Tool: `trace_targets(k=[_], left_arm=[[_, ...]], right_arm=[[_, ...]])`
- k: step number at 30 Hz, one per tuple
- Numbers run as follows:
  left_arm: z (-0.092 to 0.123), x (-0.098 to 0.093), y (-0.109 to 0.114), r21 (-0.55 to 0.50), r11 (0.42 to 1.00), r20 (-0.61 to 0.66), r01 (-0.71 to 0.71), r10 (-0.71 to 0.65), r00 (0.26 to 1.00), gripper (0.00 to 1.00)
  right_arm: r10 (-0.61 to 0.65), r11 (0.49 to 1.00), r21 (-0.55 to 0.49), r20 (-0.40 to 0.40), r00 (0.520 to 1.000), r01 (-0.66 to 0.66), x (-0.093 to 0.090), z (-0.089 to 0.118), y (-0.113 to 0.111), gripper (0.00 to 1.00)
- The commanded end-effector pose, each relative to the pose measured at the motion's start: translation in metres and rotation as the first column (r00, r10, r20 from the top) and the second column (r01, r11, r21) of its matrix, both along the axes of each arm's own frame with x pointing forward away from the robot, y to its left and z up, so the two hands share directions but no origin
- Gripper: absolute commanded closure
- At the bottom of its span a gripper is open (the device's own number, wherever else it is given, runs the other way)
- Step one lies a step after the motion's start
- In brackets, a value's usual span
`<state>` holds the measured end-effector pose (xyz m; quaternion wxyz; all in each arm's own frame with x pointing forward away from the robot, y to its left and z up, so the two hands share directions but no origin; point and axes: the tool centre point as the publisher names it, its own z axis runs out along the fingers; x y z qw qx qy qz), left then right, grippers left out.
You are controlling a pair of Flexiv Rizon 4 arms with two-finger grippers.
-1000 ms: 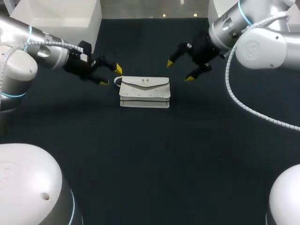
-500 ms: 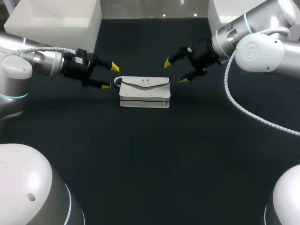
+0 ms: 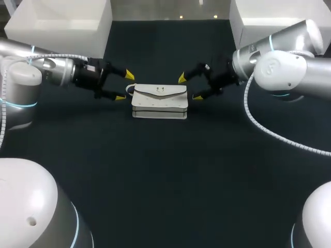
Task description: Pick up the bag, open it, inspect its contents, close it, and place it on the opposite side
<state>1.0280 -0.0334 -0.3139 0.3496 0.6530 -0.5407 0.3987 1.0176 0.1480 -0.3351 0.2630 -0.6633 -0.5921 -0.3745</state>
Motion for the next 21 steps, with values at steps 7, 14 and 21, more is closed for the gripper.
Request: trace_targets(k=[7,14,21], left_arm=[[-0.013,0.009,-0.006,-0.029,0.999,-0.013,-0.024,0.024,1.000,0.00],[-0.016,0.015,-0.007,-0.073,0.996,-0.032,-0.050,0.047,0.998,0.00],[-0.019,0.020,-0.017,-0.096,0.994,-0.045,-0.048,0.044,0.998,0.02]], right_arm=[[0.068,0.989,0.139,-0.072,0.995,-0.058,0.015,-0.017,0.012,0.00],[0.108,0.978,0.187,-0.083,0.991,-0.091,0.020,-0.020,0.021,0.00],[0.121,0.975,0.199,-0.084,0.989,-0.103,0.022,-0.020,0.026,0.00]])
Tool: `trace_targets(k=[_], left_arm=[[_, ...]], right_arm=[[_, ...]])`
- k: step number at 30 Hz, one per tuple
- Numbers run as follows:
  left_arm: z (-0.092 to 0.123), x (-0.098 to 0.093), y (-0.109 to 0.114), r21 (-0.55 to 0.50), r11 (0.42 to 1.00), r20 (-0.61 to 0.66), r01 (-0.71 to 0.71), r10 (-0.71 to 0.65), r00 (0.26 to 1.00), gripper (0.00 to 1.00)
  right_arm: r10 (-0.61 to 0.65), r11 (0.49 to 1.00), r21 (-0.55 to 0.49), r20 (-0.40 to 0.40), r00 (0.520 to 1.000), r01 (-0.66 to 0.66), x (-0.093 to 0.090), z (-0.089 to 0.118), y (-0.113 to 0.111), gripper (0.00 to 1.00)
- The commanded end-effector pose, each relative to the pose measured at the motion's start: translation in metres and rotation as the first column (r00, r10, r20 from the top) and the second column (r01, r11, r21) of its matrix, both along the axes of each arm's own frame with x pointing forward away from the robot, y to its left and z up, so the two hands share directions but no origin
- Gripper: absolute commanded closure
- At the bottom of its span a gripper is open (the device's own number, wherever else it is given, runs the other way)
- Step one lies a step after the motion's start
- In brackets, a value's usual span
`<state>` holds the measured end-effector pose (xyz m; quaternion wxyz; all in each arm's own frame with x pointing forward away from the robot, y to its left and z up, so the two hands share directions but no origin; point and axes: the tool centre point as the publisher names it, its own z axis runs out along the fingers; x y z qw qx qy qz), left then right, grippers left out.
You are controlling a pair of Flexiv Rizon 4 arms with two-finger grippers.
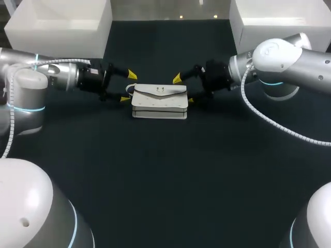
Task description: Pick up the bag, open it, inspect its contents, close it, and place it on the opposite side
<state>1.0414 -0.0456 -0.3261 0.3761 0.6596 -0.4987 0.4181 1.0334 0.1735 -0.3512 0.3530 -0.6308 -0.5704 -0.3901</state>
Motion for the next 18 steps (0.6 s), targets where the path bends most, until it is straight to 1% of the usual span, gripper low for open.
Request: trace_targets(k=[1,2,3,5,7,9,10,18], left_arm=[[-0.008,0.007,-0.005,-0.015,1.000,-0.008,0.006,-0.006,1.000,0.04],[-0.008,0.007,-0.006,-0.022,1.000,-0.012,0.003,-0.003,1.000,0.05],[-0.009,0.008,-0.006,-0.025,1.000,-0.014,0.003,-0.003,1.000,0.09],[-0.009,0.009,-0.008,-0.035,0.999,-0.021,0.002,-0.003,1.000,0.19],[-0.010,0.009,-0.009,-0.036,0.999,-0.021,0.003,-0.004,1.000,0.25],[-0.010,0.009,-0.011,-0.038,0.999,-0.021,0.005,-0.005,1.000,0.39],[-0.011,0.010,-0.012,-0.037,0.999,-0.022,0.005,-0.006,1.000,0.40],[-0.023,0.017,-0.011,-0.022,1.000,-0.035,-0.015,0.015,0.999,0.39]], right_arm=[[0.046,0.999,0.027,-0.020,0.999,-0.046,0.006,-0.005,0.001,0.00],[0.047,0.999,0.028,-0.021,0.999,-0.046,0.007,-0.005,0.002,0.00],[0.048,0.998,0.029,-0.021,0.999,-0.047,0.007,-0.005,0.002,0.04],[0.051,0.998,0.030,-0.022,0.998,-0.050,0.007,-0.006,0.004,0.05],[0.053,0.998,0.030,-0.023,0.998,-0.052,0.007,-0.006,0.004,0.05],[0.054,0.998,0.031,-0.024,0.998,-0.053,0.007,-0.007,0.005,0.06],[0.055,0.998,0.032,-0.024,0.998,-0.054,0.007,-0.007,0.005,0.06],[0.058,0.998,0.032,-0.029,0.998,-0.057,0.005,-0.010,0.005,0.05]])
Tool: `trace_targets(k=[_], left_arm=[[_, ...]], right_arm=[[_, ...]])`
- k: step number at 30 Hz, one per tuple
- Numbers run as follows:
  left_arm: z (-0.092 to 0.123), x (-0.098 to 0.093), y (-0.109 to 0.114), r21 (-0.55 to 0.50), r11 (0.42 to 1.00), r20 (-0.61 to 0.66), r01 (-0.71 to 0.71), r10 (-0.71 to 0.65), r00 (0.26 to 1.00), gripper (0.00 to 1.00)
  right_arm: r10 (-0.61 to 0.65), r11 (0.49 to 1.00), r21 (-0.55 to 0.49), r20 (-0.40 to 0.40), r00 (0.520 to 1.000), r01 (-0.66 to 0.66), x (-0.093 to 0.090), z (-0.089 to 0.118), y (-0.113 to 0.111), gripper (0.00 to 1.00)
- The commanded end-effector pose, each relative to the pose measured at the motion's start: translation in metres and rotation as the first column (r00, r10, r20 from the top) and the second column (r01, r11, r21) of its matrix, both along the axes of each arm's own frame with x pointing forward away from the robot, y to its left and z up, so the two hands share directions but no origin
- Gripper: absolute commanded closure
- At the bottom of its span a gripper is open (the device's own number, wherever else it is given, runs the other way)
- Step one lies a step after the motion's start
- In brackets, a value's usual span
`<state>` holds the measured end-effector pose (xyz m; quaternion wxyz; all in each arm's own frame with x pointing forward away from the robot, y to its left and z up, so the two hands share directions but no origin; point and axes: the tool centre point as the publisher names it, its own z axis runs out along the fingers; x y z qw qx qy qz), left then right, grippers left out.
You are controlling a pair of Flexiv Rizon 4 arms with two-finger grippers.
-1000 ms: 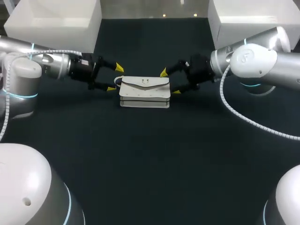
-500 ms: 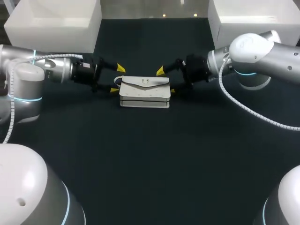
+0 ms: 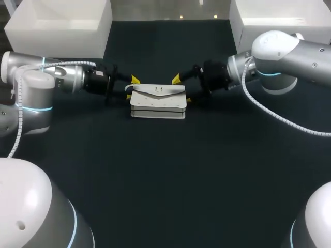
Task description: Pick up the bag, open it, inspect its contents, close it, and place it on the opposite side
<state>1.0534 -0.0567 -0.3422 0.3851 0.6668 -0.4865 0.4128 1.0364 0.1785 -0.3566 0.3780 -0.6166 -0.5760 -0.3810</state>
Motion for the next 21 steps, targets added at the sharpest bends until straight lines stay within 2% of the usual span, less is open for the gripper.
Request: trace_targets(k=[1,4,8,9,12,14,16,17,19,21], left_arm=[[-0.0081,0.0065,0.0006,-0.012,1.000,-0.006,-0.009,0.009,1.000,0.39],[-0.0106,0.0086,0.0022,-0.015,1.000,-0.011,-0.017,0.017,1.000,0.44],[-0.0126,0.0096,0.0020,-0.013,1.000,-0.015,-0.018,0.018,1.000,0.43],[-0.0127,0.0096,0.0020,-0.011,1.000,-0.014,-0.017,0.017,1.000,0.50],[-0.0133,0.0096,0.0020,-0.008,1.000,-0.012,-0.016,0.016,1.000,0.62],[-0.0141,0.0098,0.0021,-0.006,1.000,-0.013,-0.015,0.015,1.000,0.73],[-0.0150,0.0100,0.0020,-0.004,1.000,-0.014,-0.014,0.014,1.000,1.00],[-0.0154,0.0101,0.0020,-0.003,1.000,-0.014,-0.013,0.013,1.000,1.00],[-0.0162,0.0101,0.0019,-0.002,1.000,-0.014,-0.011,0.011,1.000,1.00],[-0.0168,0.0098,0.0020,-0.003,1.000,-0.014,-0.008,0.008,1.000,1.00]], right_arm=[[0.009,1.000,0.004,-0.007,1.000,-0.009,0.0020,-0.0054,0.0004,0.06],[0.009,1.000,0.002,-0.014,1.000,-0.009,0.0014,-0.0079,0.0008,0.10],[0.009,1.000,0.000,-0.023,1.000,-0.009,0.0007,-0.0111,0.0018,0.15],[0.009,1.000,0.000,-0.025,1.000,-0.009,0.0004,-0.0118,0.0020,0.15],[0.009,1.000,0.000,-0.031,0.999,-0.009,-0.0003,-0.0138,0.0020,0.20],[0.009,1.000,0.001,-0.034,0.999,-0.009,-0.0003,-0.0148,0.0022,0.33],[0.009,1.000,0.001,-0.036,0.999,-0.009,0.0000,-0.0152,0.0025,0.52],[0.008,1.000,0.001,-0.038,0.999,-0.008,0.0002,-0.0152,0.0026,0.60],[0.005,1.000,0.003,-0.038,0.999,-0.005,0.0004,-0.0150,0.0028,1.00],[0.001,1.000,0.006,-0.038,0.999,-0.001,0.0005,-0.0149,0.0029,1.00]])
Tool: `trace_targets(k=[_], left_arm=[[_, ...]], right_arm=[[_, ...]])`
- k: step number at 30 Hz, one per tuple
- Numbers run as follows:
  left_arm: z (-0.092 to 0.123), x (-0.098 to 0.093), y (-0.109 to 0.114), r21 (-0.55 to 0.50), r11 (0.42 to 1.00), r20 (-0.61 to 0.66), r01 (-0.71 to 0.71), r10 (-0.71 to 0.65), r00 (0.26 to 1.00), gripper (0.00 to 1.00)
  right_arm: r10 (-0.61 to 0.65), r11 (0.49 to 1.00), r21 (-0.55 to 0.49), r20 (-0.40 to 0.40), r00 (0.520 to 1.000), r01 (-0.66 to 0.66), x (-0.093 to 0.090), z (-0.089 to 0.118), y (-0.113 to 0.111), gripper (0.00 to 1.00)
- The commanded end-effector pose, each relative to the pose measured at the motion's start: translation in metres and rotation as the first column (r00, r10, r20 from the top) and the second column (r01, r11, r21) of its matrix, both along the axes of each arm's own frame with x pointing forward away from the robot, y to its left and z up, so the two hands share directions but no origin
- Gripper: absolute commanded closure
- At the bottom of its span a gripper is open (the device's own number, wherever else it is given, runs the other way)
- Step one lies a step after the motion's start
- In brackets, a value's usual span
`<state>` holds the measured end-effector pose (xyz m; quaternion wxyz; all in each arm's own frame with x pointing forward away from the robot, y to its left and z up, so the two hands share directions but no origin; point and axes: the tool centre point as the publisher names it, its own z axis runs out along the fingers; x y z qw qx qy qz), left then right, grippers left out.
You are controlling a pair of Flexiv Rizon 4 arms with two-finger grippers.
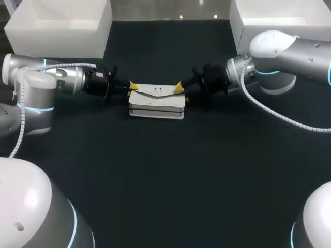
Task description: Pick up the bag, open it, inspect its contents, close it, and place it on the opposite side
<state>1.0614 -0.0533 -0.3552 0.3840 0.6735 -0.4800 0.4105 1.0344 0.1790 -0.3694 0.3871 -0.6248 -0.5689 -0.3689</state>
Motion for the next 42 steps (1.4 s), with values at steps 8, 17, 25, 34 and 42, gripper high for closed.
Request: trace_targets(k=[8,17,25,34,42], left_arm=[[-0.004,-0.001,0.001,-0.010,1.000,0.007,0.019,-0.019,1.000,0.95],[-0.001,-0.003,0.004,-0.012,1.000,0.028,0.019,-0.019,0.999,0.66],[-0.007,-0.003,0.001,-0.009,1.000,0.022,0.026,-0.025,0.999,1.00],[-0.012,-0.004,0.001,-0.008,0.999,0.017,0.037,-0.037,0.999,1.00],[0.009,-0.012,0.006,-0.027,0.999,0.078,0.041,-0.039,0.996,0.00]], right_arm=[[-0.022,1.000,0.022,-0.005,1.000,0.022,0.002,-0.003,0.000,1.00],[-0.084,0.995,0.050,-0.008,0.996,0.084,0.005,0.000,-0.003,0.34],[-0.088,0.994,0.058,-0.013,0.996,0.088,0.005,-0.001,0.000,1.00],[-0.087,0.995,0.057,-0.013,0.996,0.088,0.003,-0.002,0.000,1.00],[-0.102,0.994,0.030,0.016,0.995,0.102,-0.002,0.007,-0.004,0.69]])
